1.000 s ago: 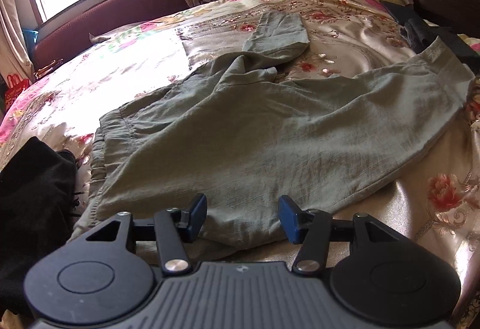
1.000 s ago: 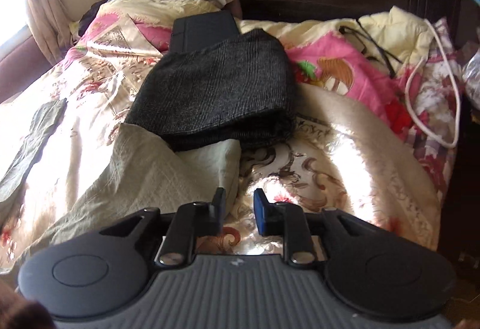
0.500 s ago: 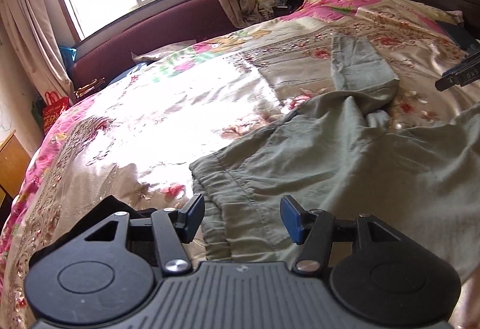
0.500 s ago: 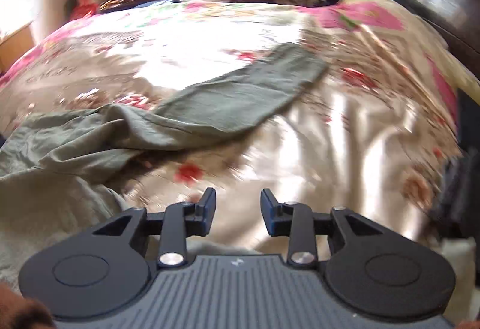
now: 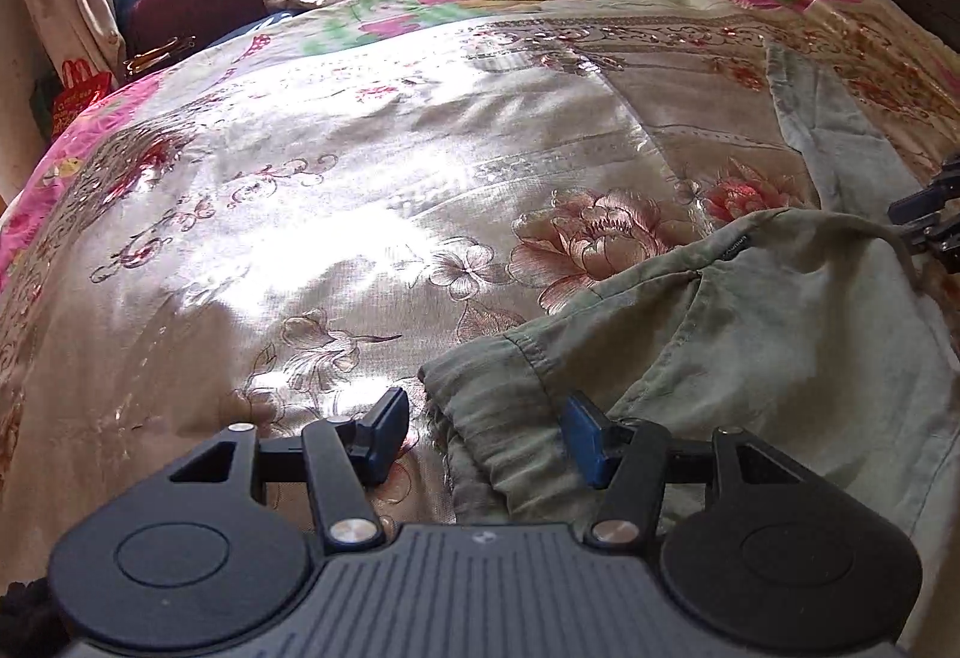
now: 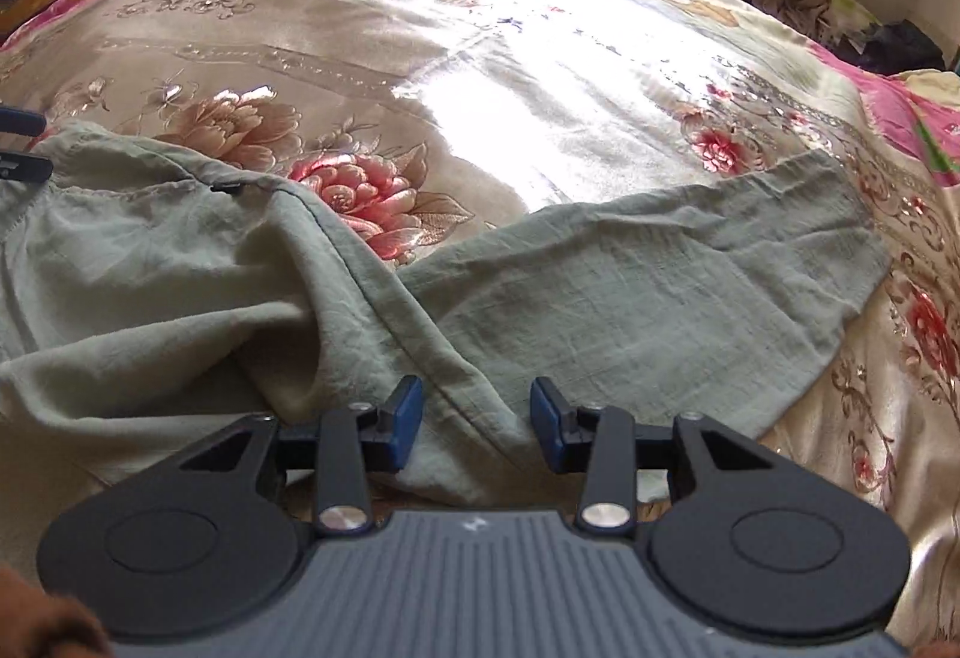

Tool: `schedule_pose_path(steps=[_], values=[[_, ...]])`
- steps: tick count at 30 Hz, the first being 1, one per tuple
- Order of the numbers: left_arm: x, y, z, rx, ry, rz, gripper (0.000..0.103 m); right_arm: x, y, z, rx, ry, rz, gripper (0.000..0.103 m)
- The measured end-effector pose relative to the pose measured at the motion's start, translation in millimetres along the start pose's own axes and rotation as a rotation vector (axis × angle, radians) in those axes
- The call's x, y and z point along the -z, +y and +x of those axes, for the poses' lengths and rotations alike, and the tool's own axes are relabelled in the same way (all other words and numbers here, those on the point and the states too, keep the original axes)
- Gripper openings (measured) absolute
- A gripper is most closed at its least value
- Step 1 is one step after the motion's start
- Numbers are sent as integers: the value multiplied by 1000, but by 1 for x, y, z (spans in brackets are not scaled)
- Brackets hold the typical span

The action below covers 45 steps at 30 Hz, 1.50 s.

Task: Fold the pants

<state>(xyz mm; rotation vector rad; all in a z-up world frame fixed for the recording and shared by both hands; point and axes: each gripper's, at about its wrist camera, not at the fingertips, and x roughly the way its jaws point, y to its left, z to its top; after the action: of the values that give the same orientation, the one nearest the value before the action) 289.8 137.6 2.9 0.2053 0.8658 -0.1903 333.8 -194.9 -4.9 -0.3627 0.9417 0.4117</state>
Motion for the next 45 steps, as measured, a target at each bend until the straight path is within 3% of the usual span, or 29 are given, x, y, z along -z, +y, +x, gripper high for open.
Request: schedule_pose_path(steps=[7,10,15,19,24,26,27,29,32,37,45], values=[[-6,-3,17,12,31,26,69,-7,-14,4,-63,13,17,41],[-5,-5,16,7,27,47,63,-9,-12,4,-85,22,-4,41],[-6,-6,14,-7,6,59,43,-8,-3,7,-79,39,-79,41],[-7,-5,14,-16,-1,53,42,-14,-5,15,-97,65,-51,42],[-7,-6,18,-19,2,76,46,-10,0,13,-131,83,-120,45],[-8,-9,24,-28,12,90,47,-13,-4,19,-122,94,-67,46],[-9,-10,25,-32,15,95,47,-15,-6,22,-121,102,-34,42],[-8,-12,23,-41,19,99,39,-16,1,20,-120,104,-30,4],[-9,-16,14,-63,3,106,33,-15,15,12,-73,101,-46,3],[-14,-14,-16,-69,-63,95,26,-15,10,-20,-37,14,18,2],[-6,-7,-109,-10,-234,41,22,-17,-4,-132,9,-227,111,2]])
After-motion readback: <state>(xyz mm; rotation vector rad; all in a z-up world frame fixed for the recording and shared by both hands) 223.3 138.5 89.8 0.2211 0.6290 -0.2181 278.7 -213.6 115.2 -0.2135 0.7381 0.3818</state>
